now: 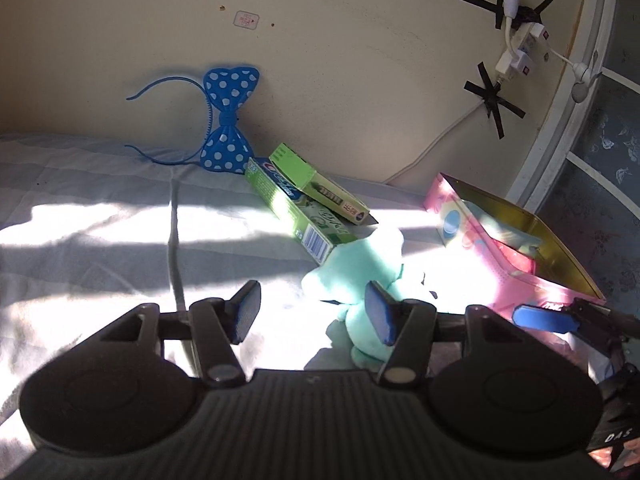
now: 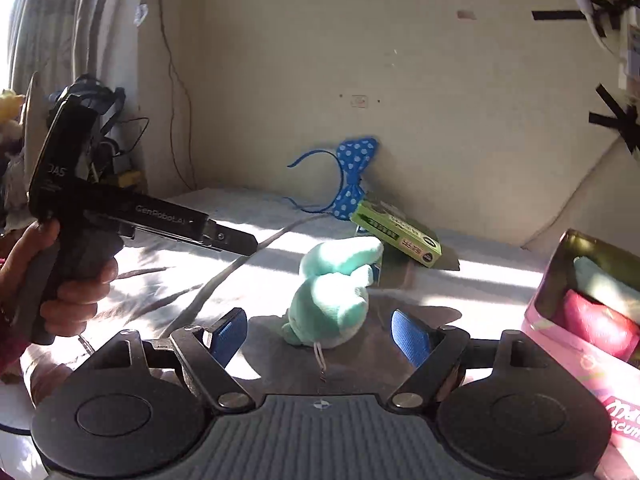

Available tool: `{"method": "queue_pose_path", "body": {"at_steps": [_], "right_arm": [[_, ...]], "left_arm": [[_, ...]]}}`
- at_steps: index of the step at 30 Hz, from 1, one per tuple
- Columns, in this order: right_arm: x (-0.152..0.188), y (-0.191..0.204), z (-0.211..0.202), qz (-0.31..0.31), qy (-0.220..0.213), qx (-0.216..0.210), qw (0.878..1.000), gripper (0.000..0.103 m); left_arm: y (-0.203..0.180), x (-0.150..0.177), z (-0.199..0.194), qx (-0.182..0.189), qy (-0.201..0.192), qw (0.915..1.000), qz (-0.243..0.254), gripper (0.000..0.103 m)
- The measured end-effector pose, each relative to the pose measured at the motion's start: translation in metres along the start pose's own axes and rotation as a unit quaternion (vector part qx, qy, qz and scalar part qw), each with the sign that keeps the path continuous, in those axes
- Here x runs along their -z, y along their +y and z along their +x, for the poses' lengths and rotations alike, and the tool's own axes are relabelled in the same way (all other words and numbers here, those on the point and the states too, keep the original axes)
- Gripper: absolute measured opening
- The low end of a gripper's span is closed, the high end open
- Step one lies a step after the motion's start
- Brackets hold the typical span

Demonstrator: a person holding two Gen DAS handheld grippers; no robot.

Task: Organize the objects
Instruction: 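Lift the plush mouse and lower it into the tin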

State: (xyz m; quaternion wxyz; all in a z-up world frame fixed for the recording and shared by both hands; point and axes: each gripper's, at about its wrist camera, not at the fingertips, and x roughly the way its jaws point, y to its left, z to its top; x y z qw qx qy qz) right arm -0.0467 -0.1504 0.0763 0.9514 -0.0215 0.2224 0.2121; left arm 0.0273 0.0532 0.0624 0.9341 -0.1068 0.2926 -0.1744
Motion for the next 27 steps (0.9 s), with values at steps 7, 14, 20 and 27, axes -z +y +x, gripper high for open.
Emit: {"method": "queue_pose_path", "body": {"at_steps": [7, 14, 20, 27], "right_arm": [[0.015, -0.015, 0.023, 0.042, 0.02, -0.003, 0.999, 0.073], [0.01, -0.014, 0.07, 0.046, 0.055, -0.034, 0.997, 0.066], [0.001, -0.025, 0.047, 0.073, 0.003, -0.031, 0.997, 0.047], [-0.008, -0.075, -0.041, 0.038, -0.092, 0.101, 0.99, 0.047]], "left_arm": [[-0.018, -0.001, 0.04, 0.031, 0.043, 0.9977, -0.042, 0.077], [-0.017, 0.001, 0.066, 0.075, 0.069, 0.9934, -0.053, 0.06], [-0.053, -0.02, 0.043, 0.105, 0.028, 0.9939, -0.018, 0.053], [-0.176, -0.051, 0.07, 0.185, 0.003, 0.9789, 0.088, 0.053]]}}
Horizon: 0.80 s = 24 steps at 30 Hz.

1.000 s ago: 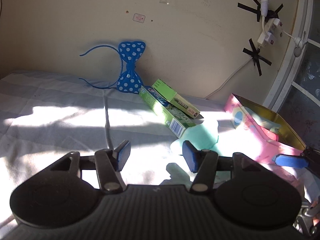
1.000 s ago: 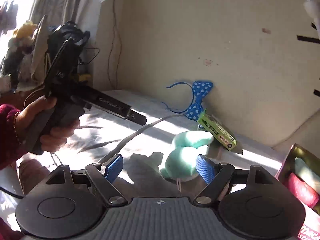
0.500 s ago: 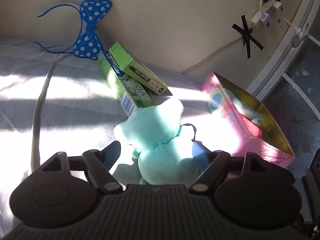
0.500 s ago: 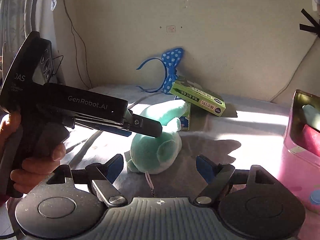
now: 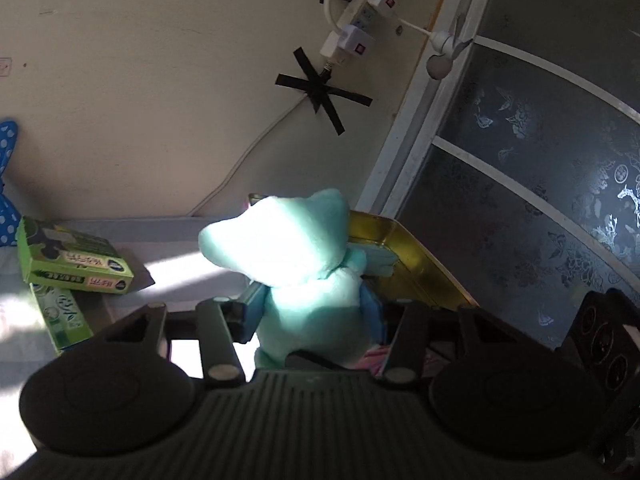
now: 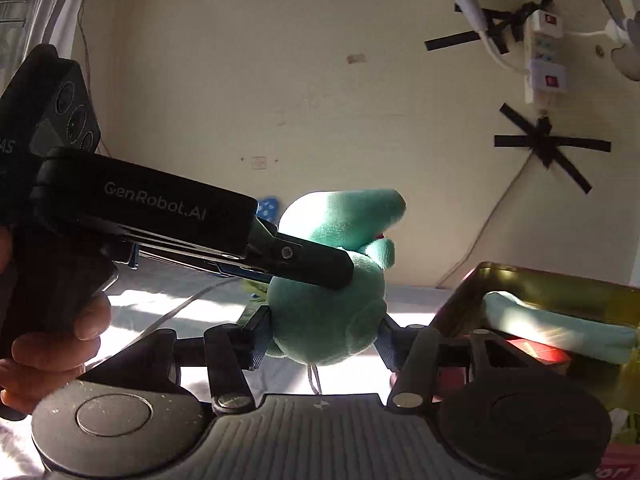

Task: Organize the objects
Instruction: 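Lift the plush mouse and lower it into the tin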

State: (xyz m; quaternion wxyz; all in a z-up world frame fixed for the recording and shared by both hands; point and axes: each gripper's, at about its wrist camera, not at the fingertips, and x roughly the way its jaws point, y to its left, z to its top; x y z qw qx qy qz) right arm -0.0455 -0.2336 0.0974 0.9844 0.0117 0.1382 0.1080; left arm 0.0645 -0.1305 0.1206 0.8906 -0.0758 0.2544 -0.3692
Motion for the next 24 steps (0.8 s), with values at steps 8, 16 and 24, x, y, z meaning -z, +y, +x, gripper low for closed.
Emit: {"method": "queue_pose_path", "body": {"at_steps": [8, 16, 24], "right_arm": [[0.018, -0.113, -0.027, 0.07, 0.023, 0.098, 0.992, 0.048], [0.032, -0.159, -0.011, 0.083, 0.035, 0.179, 0.98, 0.067], [0.038, -0.161, -0.031, 0.128, -0.006, 0.172, 0.977, 0.067]], "left_arm": [[-0.066, -0.005, 0.127, 0.052, 0.061, 0.9963, 0.03, 0.053], [-0.088, -0.002, 0.173, 0.009, 0.078, 0.9953, 0.057, 0.055], [-0.084, 0.0, 0.137, -0.072, 0.046, 0.9917, 0.096, 0.058]]}}
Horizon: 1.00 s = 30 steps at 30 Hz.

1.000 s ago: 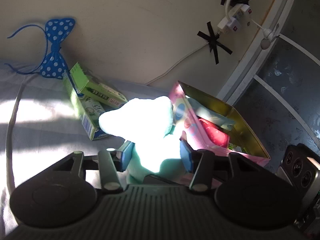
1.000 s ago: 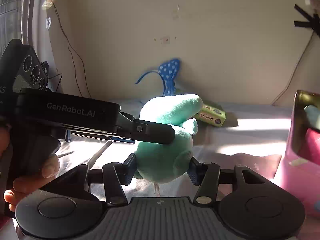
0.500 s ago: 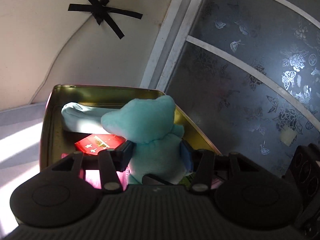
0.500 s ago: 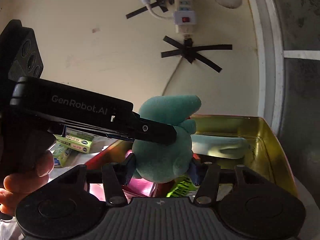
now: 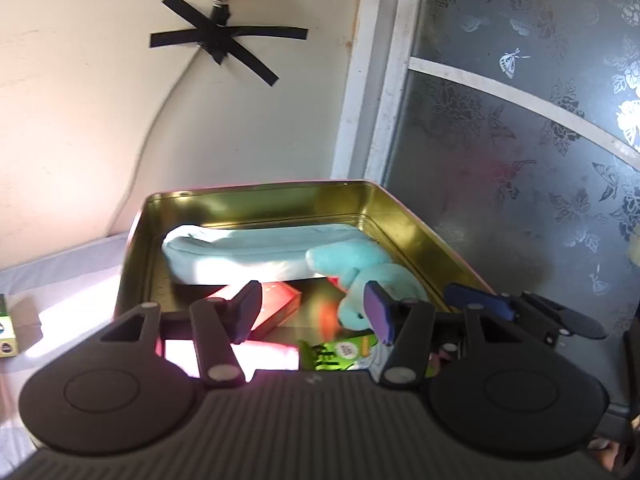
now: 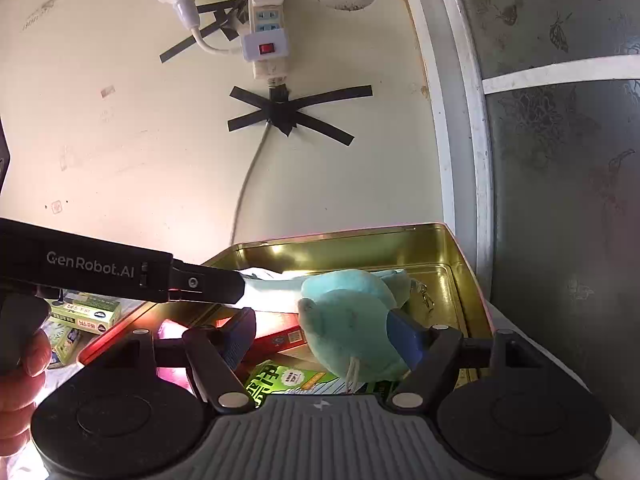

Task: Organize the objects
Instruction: 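Lift the plush mouse and lower it into the tin, then move both grippers back over the bed toward the blue bow headband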

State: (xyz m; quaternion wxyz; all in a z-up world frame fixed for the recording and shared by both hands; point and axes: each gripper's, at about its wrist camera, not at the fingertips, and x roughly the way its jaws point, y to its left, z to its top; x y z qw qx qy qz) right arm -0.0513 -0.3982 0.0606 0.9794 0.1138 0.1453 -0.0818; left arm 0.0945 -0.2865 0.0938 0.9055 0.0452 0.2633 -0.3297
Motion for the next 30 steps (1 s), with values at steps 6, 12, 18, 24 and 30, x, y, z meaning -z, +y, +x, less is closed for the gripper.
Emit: {"method": "queue_pose_path", "body": {"at_steps": [6, 12, 18, 24, 30], "right_arm": [[0.004, 0.021, -0.023, -0.001, -0.018, -0.013, 1.0, 0.067], [0.004, 0.052, -0.042, -0.015, -0.024, -0.031, 0.999, 0.067], [-0.002, 0.089, -0.046, -0.026, -0.018, -0.062, 0.998, 0.067], [-0.003, 0.138, -0.033, -0.046, 0.007, -0.104, 0.993, 0.067], [0.005, 0.199, -0.01, -0.078, 0.039, -0.149, 0.985, 0.066]], "left_arm": [[0.009, 0.014, -0.035, -0.071, -0.013, 0.9972, 0.019, 0.058], [0.033, 0.032, -0.066, -0.116, -0.007, 0.9931, 0.016, 0.058], [0.075, 0.05, -0.1, -0.148, -0.008, 0.9888, -0.01, 0.058], [0.146, 0.087, -0.132, -0.198, 0.002, 0.9785, -0.057, 0.058], [0.22, 0.126, -0.16, -0.256, 0.019, 0.9611, -0.102, 0.058]]}}
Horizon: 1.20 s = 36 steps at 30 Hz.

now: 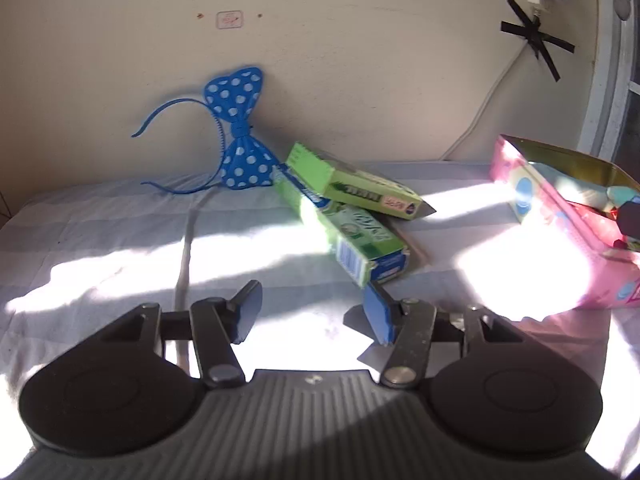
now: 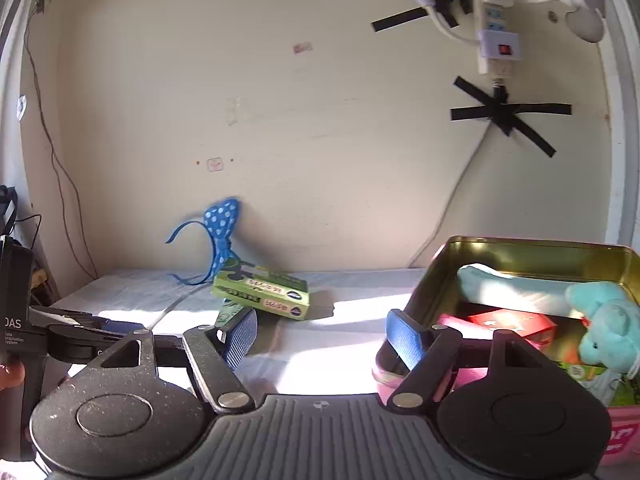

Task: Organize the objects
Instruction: 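Move both grippers back over the bed toward the blue bow headband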

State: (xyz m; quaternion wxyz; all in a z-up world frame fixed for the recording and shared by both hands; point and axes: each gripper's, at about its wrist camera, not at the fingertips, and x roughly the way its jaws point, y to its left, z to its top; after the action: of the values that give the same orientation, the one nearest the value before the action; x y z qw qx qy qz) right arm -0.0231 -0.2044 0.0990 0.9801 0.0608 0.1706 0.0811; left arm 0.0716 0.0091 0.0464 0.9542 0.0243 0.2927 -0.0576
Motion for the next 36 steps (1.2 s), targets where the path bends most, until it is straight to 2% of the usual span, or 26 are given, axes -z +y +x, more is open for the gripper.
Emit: {"method": "queue_pose_path", "body": {"at_steps": [5, 7, 10, 12, 13, 15, 17, 21, 23, 29, 33, 36], "right_arm": [[-0.012, 0.045, 0.046, -0.025, 0.033, -0.048, 0.998, 0.063], [-0.02, 0.064, 0.068, -0.036, 0.044, -0.065, 0.996, 0.062], [-0.037, 0.09, 0.106, -0.059, 0.059, -0.079, 0.993, 0.061], [-0.051, 0.104, 0.136, -0.067, 0.071, -0.085, 0.992, 0.061], [-0.056, 0.109, 0.15, -0.069, 0.077, -0.086, 0.991, 0.061], [-0.07, 0.119, 0.189, -0.074, 0.098, -0.09, 0.988, 0.06], [-0.08, 0.128, 0.224, -0.074, 0.117, -0.088, 0.986, 0.06], [-0.089, 0.144, 0.293, -0.093, 0.164, -0.087, 0.978, 0.062], [-0.09, 0.15, 0.323, -0.097, 0.198, -0.098, 0.97, 0.058], [-0.087, 0.166, 0.37, -0.153, 0.24, -0.102, 0.953, 0.058], [-0.084, 0.176, 0.381, -0.168, 0.255, -0.118, 0.945, 0.027], [-0.087, 0.178, 0.37, -0.131, 0.263, -0.143, 0.945, 0.018]], "left_arm": [[0.065, 0.011, 0.015, -0.049, -0.008, 0.998, -0.039, 0.058], [0.091, 0.015, 0.02, -0.06, -0.015, 0.9956, -0.07, 0.058], [0.12, 0.028, 0.027, -0.052, -0.021, 0.9905, -0.125, 0.059], [0.132, 0.032, 0.031, -0.029, -0.006, 0.9855, -0.167, 0.059], [0.136, 0.031, 0.026, -0.018, -0.02, 0.9832, -0.18, 0.059], [0.138, 0.029, 0.022, -0.024, -0.032, 0.9835, -0.177, 0.059], [0.141, 0.027, 0.025, -0.035, -0.024, 0.9825, -0.181, 0.059], [0.152, 0.028, 0.03, -0.011, -0.003, 0.9761, -0.217, 0.059], [0.155, 0.028, 0.029, -0.008, -0.003, 0.9745, -0.224, 0.059], [0.16, 0.026, 0.024, 0.001, -0.005, 0.9721, -0.234, 0.059], [0.161, 0.026, 0.024, -0.004, -0.002, 0.9713, -0.238, 0.059], [0.166, 0.027, 0.022, -0.014, -0.008, 0.9689, -0.247, 0.059]]}}
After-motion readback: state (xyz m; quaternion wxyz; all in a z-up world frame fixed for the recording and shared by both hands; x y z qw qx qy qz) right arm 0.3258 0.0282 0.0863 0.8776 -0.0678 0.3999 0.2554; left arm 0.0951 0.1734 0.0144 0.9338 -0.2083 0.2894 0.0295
